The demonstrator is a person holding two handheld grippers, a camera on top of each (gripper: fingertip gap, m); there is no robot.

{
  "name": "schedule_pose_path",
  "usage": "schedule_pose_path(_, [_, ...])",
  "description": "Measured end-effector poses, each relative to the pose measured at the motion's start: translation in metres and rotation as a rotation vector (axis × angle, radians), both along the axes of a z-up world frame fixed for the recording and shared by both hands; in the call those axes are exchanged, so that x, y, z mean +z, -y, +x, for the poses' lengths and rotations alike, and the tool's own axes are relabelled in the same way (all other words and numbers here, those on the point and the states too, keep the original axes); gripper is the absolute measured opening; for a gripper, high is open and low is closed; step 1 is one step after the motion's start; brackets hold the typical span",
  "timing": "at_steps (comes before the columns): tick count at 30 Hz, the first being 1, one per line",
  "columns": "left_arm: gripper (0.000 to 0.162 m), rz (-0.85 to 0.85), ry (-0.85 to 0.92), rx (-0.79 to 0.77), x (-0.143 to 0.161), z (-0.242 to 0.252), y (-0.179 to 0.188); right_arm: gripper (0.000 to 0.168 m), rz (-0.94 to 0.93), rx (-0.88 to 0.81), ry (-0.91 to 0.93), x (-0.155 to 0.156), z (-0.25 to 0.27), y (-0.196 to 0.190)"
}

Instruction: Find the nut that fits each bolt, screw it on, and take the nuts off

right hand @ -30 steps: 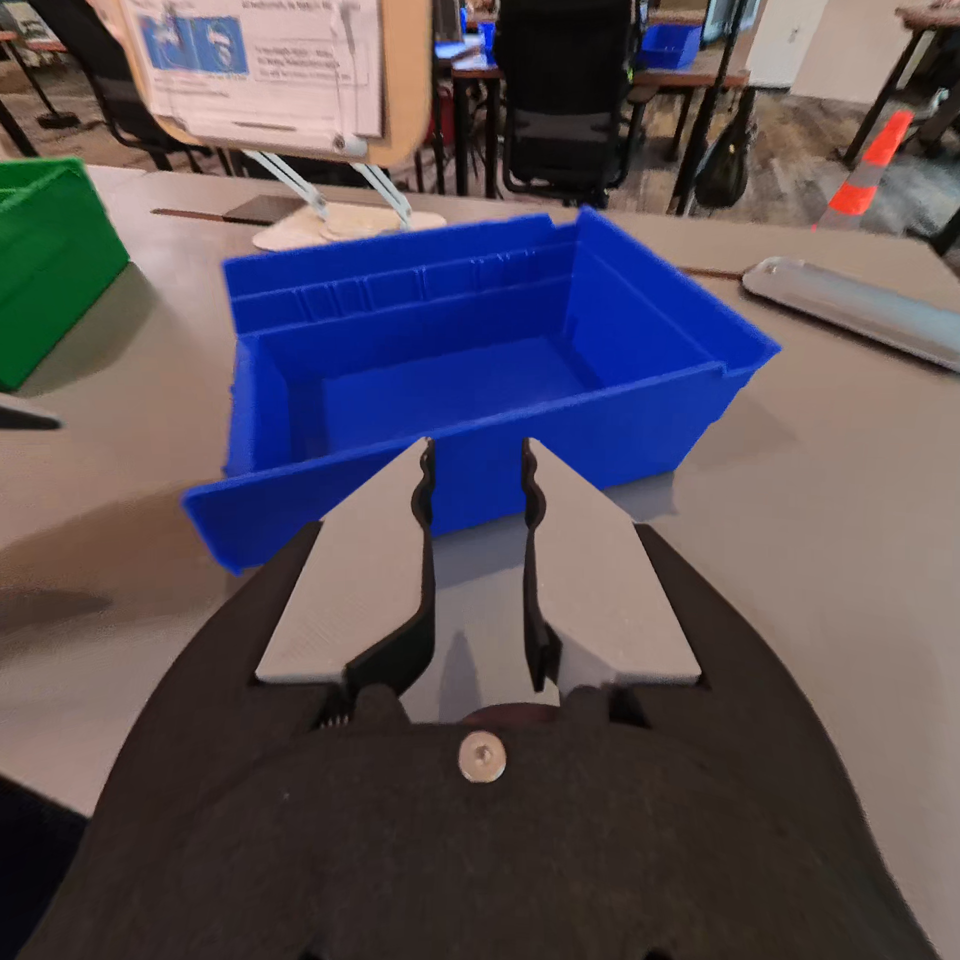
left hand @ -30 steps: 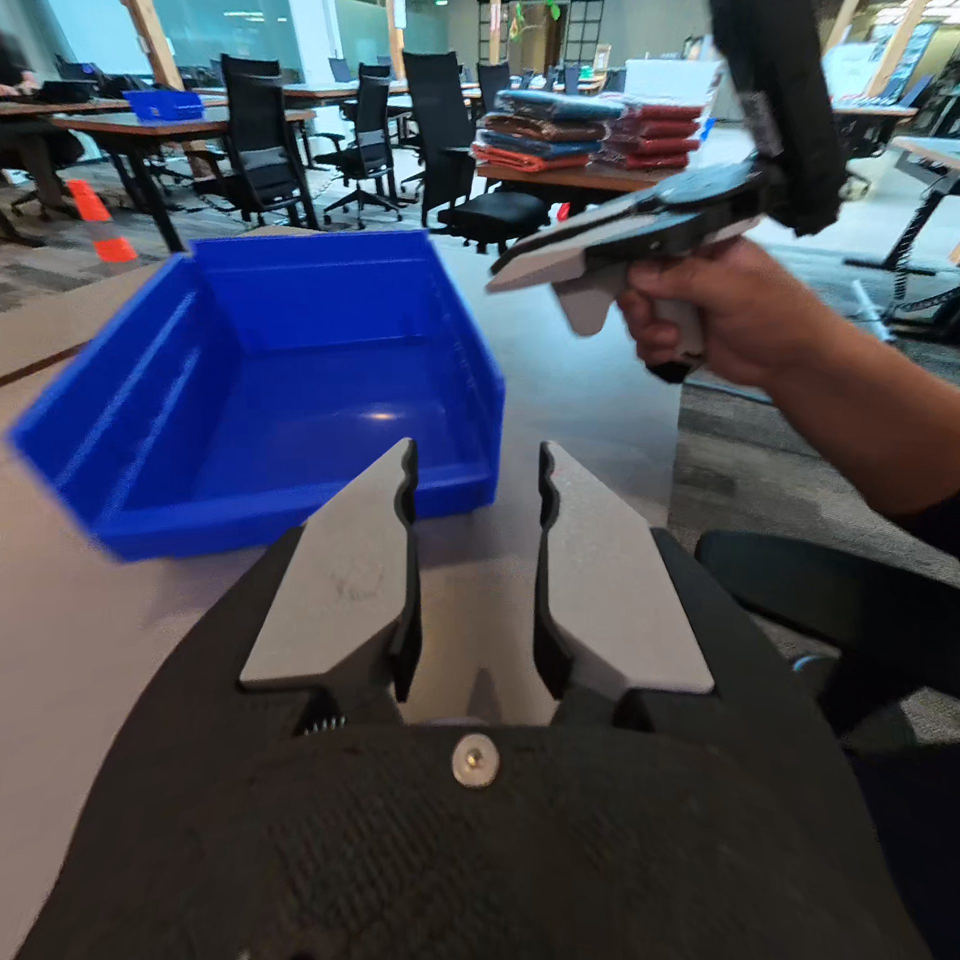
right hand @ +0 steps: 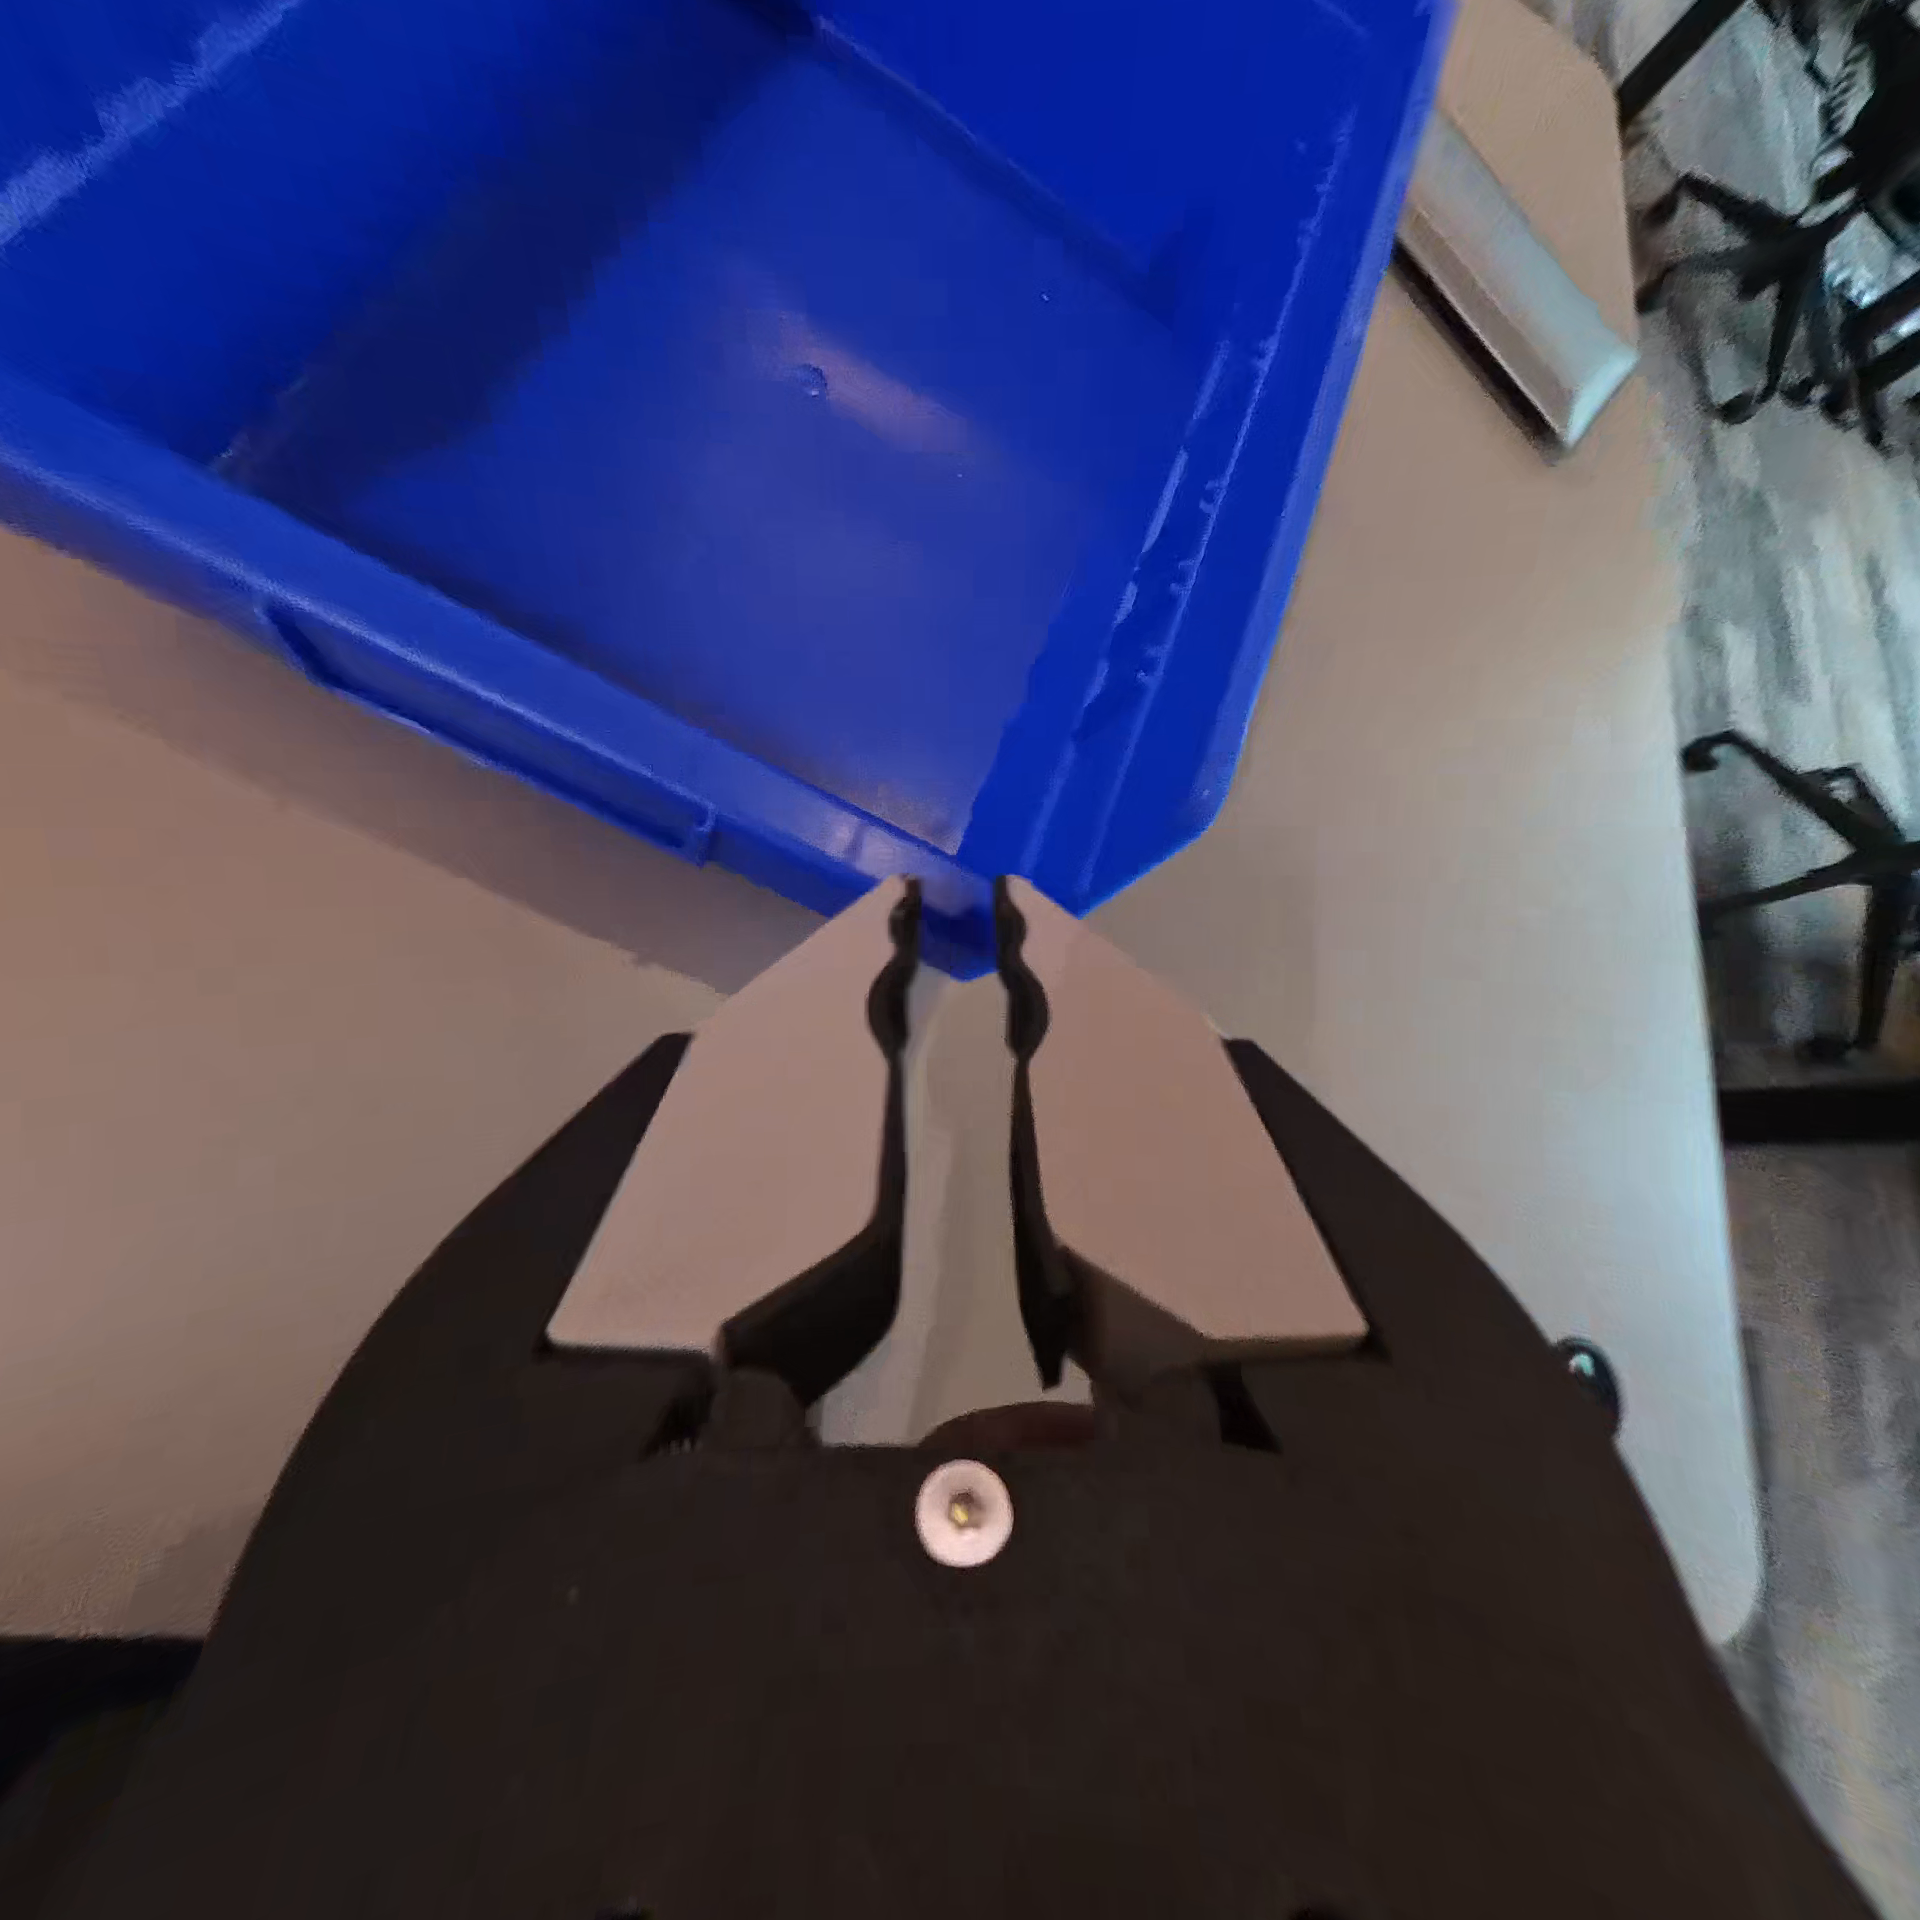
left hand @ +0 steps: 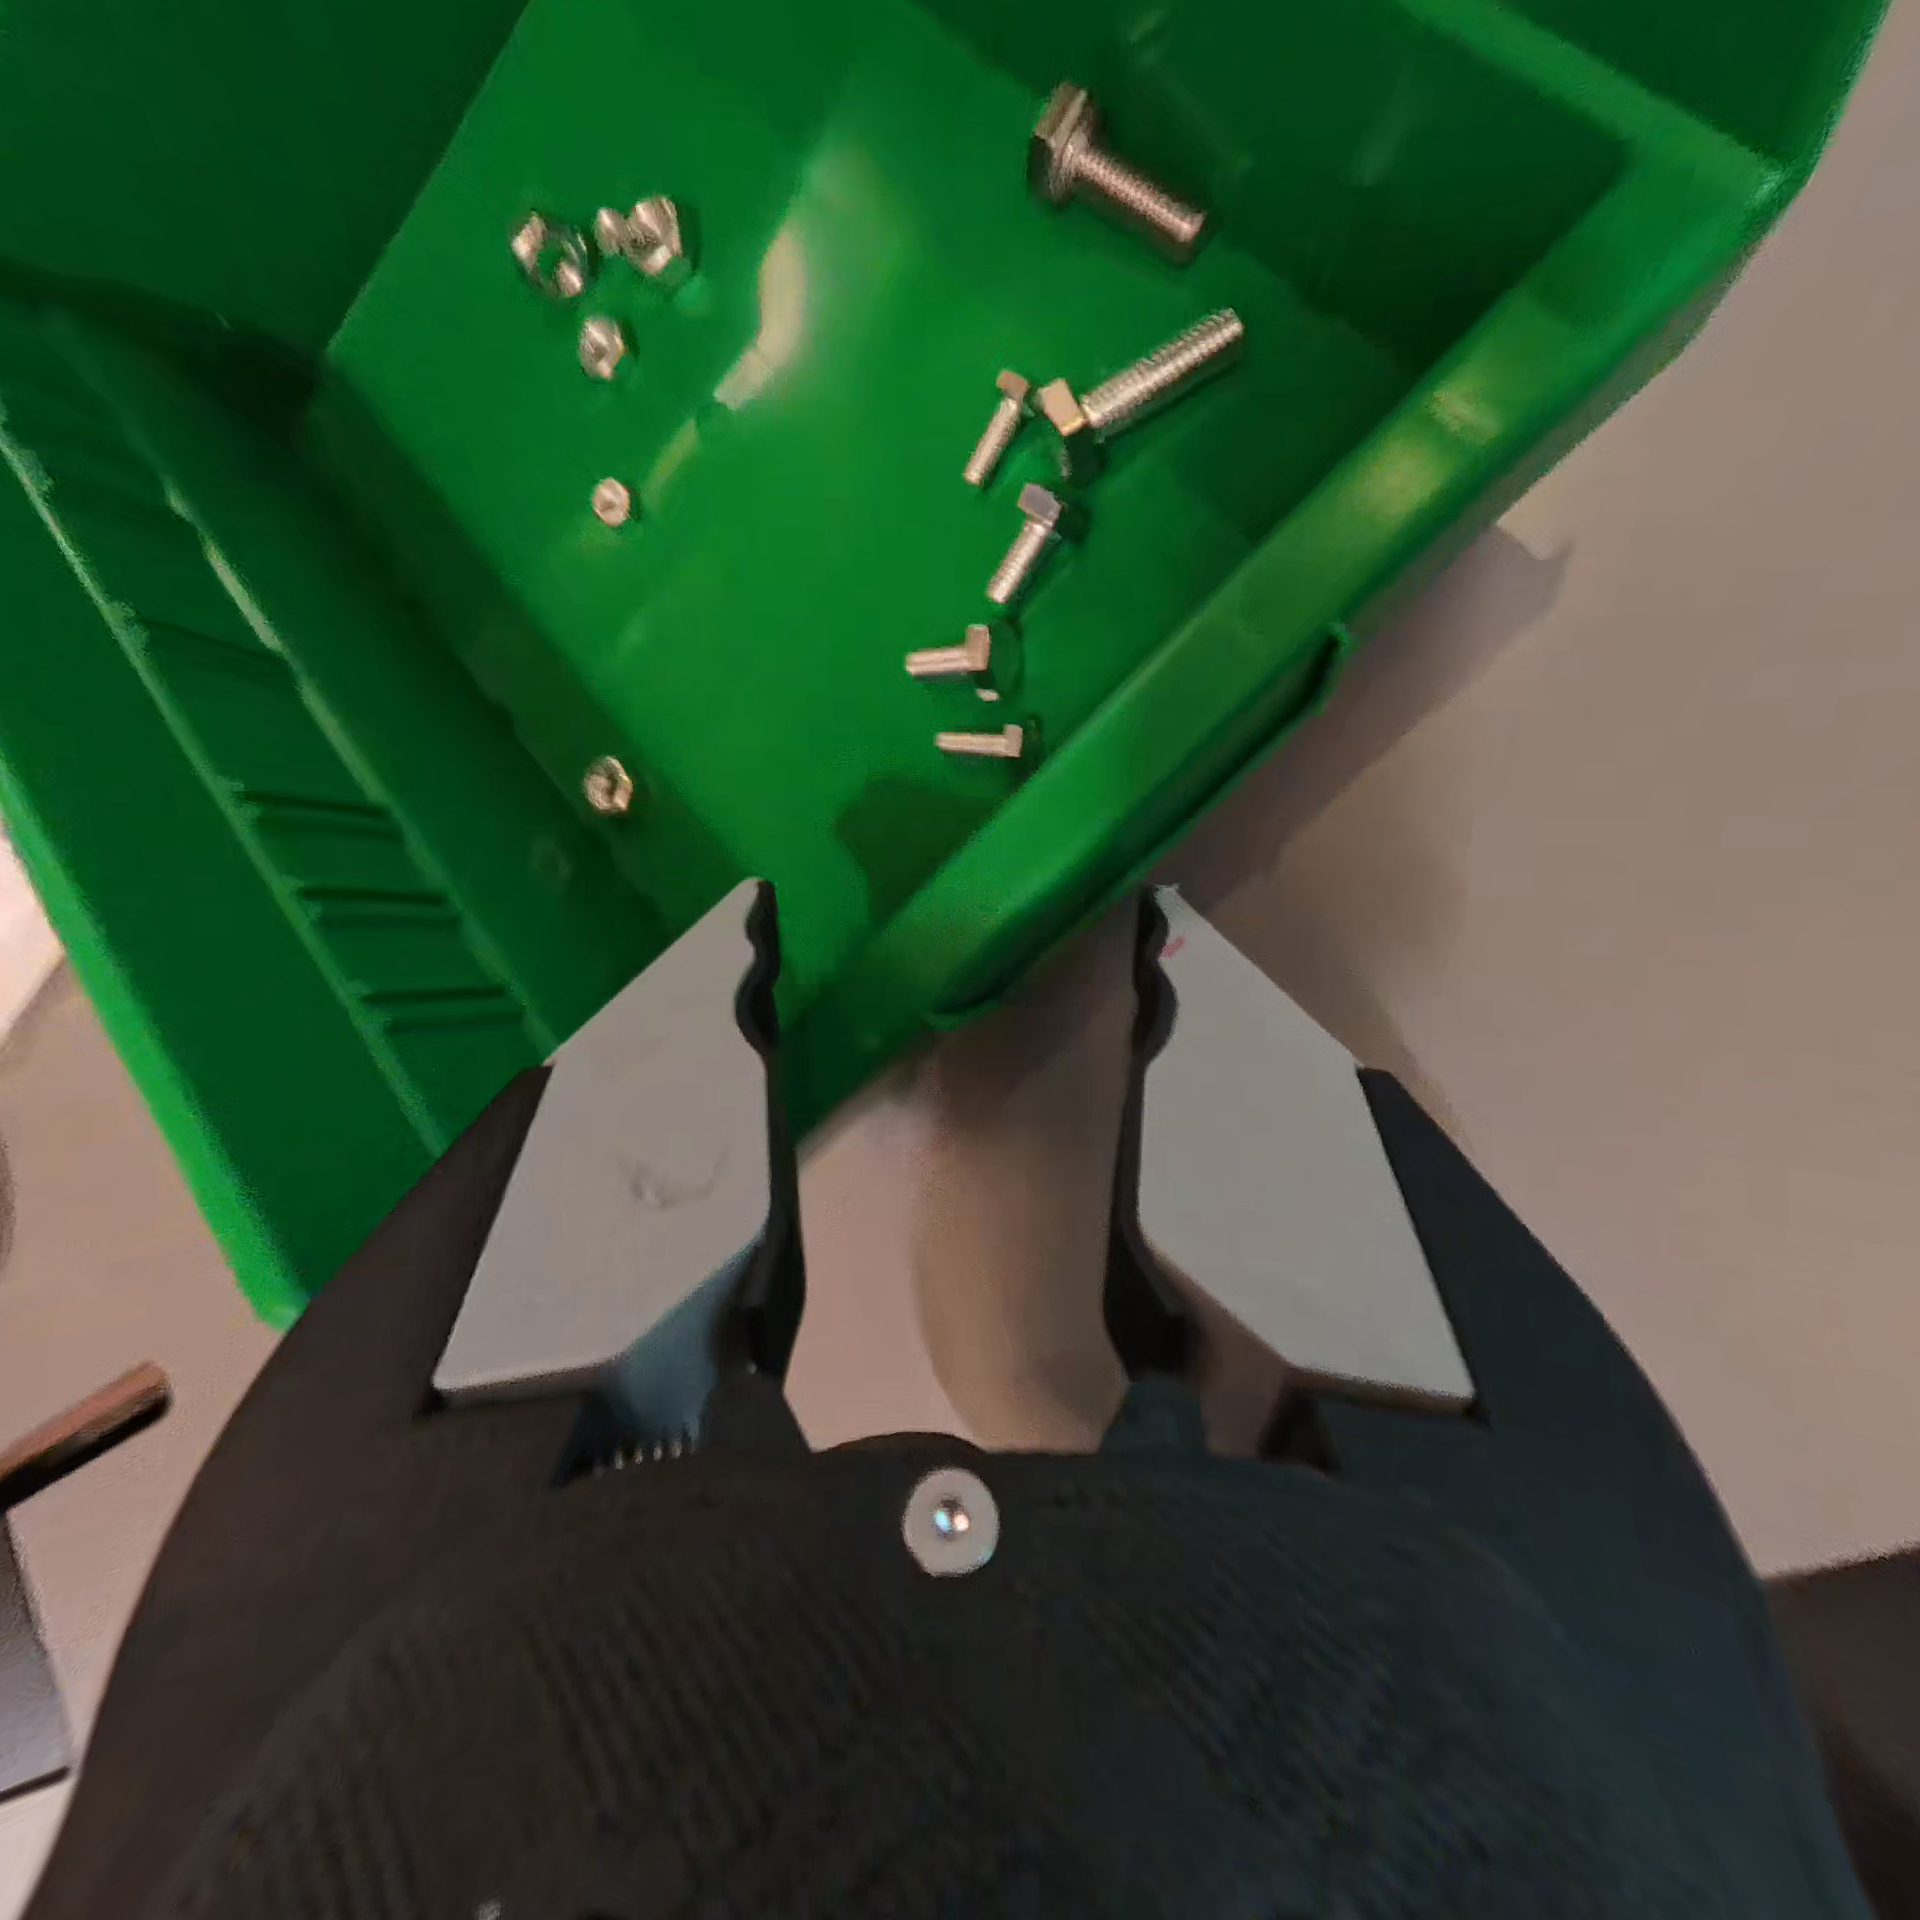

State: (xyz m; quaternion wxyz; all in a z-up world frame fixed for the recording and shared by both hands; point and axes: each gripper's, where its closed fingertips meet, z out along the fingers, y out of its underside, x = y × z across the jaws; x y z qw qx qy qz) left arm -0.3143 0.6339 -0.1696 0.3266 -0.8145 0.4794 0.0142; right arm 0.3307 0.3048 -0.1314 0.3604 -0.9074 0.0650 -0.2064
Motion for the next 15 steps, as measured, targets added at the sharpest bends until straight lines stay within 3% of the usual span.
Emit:
schedule_pose_path(1, [0.077, -0.037, 0.028, -0.006, -0.001, -0.002, 0.004, 0.026, 0.031, 0.005, -0.044, 0.002, -0.001, 0.001])
schedule_pose_path(3, [0.076, -0.071, 0.147, -0.017, 0.008, 0.009, 0.014, 0.031, 0.143, 0.08, -0.134, 0.014, -0.019, -0.008])
schedule_pose_path(8, [0.076, -0.031, 0.508, -0.143, 0.064, 0.097, 0.048, 0.056, 0.332, 0.395, -0.444, 0.039, -0.124, -0.055])
schedule_pose_path(11, [0.075, 0.033, 0.567, -0.109, 0.072, 0.133, 0.038, 0.057, 0.391, 0.414, -0.398, 0.043, -0.153, -0.089])
schedule_pose_path(13, [0.066, 0.055, 0.532, -0.072, 0.059, 0.145, 0.023, 0.056, 0.388, 0.364, -0.315, 0.037, -0.155, -0.111])
schedule_pose_path(15, [0.027, 0.175, 0.475, -0.031, 0.055, 0.14, 0.003, 0.052, 0.346, 0.285, -0.224, 0.025, -0.144, -0.127])
